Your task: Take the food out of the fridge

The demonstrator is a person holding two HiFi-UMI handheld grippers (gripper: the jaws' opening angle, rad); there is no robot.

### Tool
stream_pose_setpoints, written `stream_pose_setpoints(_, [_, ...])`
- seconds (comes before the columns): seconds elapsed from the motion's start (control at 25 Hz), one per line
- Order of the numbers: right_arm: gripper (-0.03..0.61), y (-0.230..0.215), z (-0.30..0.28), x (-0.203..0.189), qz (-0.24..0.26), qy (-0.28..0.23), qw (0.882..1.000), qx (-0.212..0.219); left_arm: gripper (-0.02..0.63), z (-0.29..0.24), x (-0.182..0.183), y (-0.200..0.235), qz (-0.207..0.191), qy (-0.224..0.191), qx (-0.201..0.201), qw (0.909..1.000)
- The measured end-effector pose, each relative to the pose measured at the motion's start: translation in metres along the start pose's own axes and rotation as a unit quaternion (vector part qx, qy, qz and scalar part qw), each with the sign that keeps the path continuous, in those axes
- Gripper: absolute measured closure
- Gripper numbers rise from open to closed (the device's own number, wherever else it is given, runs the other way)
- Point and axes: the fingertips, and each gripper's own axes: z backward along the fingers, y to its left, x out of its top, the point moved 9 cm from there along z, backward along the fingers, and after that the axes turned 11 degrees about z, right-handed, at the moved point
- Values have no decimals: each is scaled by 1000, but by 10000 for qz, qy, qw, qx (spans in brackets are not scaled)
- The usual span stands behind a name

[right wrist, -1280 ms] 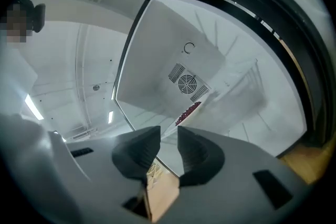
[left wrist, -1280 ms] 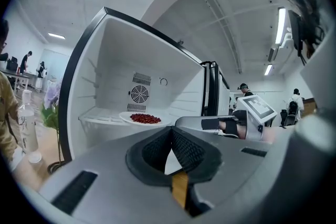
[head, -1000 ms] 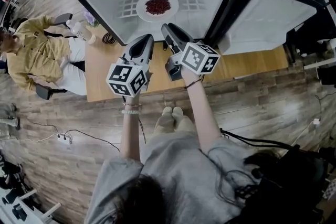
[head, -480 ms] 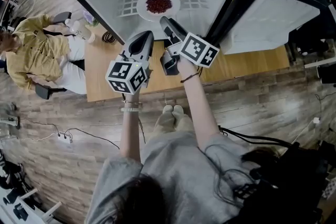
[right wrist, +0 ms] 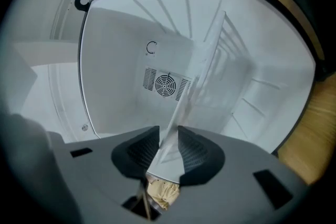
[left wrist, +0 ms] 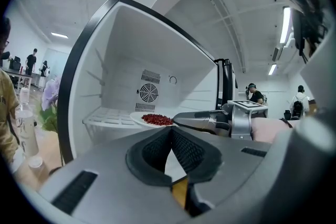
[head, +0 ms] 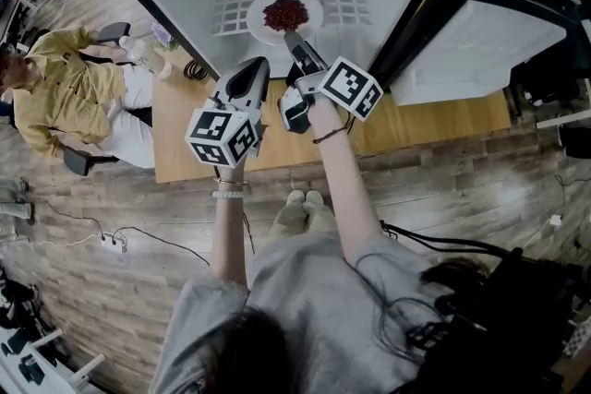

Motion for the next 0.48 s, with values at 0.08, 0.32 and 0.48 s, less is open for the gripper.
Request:
stream_pose_setpoints(0.08, [479,-1,0,0,-210,-73,9998,11,606,-1,0,1,8,1,2,10000])
stream_pose_setpoints(0.32, [512,-6,-1,-1,-1030,-301,9942,70,606,-4,-1,4,45,0,-15,10000])
stream_pose_setpoints(0.48, [523,-7,-1,-1,-1391,-375,9895,88,606,-5,0,5,65,-20,-22,10000])
